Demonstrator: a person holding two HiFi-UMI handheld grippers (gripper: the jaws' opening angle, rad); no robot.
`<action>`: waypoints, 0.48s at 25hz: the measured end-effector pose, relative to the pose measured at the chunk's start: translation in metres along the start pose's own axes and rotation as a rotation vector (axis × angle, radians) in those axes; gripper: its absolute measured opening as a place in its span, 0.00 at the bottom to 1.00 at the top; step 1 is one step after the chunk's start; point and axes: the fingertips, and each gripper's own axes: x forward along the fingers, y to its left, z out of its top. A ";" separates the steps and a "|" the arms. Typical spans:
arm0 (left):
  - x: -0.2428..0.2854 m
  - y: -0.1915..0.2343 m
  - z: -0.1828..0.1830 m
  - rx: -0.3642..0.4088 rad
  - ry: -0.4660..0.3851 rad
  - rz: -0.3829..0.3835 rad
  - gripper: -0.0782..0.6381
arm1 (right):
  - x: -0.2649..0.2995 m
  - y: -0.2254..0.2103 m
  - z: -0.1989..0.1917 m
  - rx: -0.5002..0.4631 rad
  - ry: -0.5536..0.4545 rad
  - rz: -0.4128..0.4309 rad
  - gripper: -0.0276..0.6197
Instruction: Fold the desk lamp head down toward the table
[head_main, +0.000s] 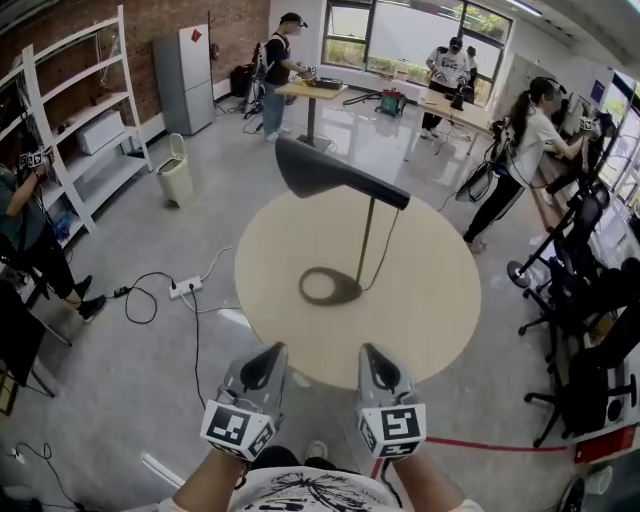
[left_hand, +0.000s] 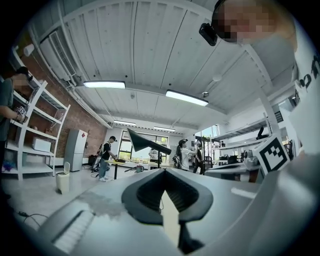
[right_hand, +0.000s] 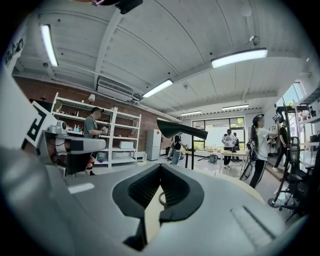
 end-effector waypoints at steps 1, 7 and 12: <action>0.009 0.006 0.001 0.006 0.002 0.008 0.12 | 0.011 -0.006 0.003 -0.004 -0.001 -0.002 0.06; 0.062 0.044 0.026 0.080 -0.037 0.016 0.12 | 0.068 -0.024 0.022 0.013 -0.021 0.002 0.06; 0.114 0.081 0.060 0.102 -0.085 0.009 0.12 | 0.107 -0.042 0.023 -0.022 0.016 -0.052 0.06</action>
